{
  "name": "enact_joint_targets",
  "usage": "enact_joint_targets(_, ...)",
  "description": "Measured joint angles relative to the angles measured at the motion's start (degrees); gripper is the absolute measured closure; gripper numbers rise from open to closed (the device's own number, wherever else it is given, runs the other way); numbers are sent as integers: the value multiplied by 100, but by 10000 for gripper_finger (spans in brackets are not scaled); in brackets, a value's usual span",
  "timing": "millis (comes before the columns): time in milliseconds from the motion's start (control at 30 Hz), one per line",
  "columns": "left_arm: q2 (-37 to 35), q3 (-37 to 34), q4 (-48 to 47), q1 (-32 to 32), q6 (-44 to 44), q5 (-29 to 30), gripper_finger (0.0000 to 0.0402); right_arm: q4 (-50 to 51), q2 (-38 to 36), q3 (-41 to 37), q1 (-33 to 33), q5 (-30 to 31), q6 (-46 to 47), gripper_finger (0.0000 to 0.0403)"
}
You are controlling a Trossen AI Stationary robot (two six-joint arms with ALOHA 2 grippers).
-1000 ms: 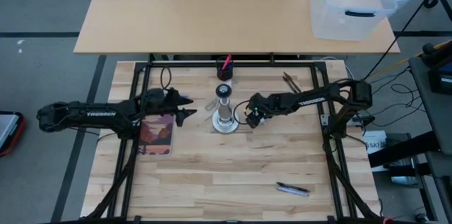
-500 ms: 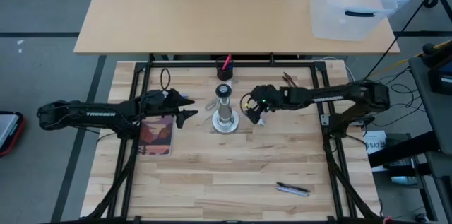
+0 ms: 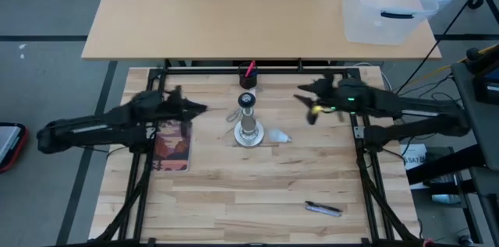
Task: Screw lightbulb
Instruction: Return to Home Position
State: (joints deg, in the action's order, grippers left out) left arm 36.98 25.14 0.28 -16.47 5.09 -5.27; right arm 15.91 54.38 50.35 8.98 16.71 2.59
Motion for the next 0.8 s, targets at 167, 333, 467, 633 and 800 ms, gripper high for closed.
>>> enact_joint_targets(167, -1408, 658, -1436, 0, -624, 333, 396, 337, -1083, -32, -242, 107, -493, 382)
enact_joint_targets(333, -2707, 646, -2023, 0, -1069, 449, 400, 190, -2180, -658, -570, 134, -784, 397)
enact_joint_targets(467, -3427, 128, -2141, 4, -1005, 455, 400, -464, -3082, -1661, -818, 71, -913, 400)
enact_joint_targets(633, -3675, -703, -1675, 4, -865, 516, 401, -1263, -3886, -2928, -992, -162, -1062, 402)
enact_joint_targets(800, -3493, -1456, -791, 2, -704, 760, 401, -1920, -4351, -3970, -984, -180, -1067, 402)
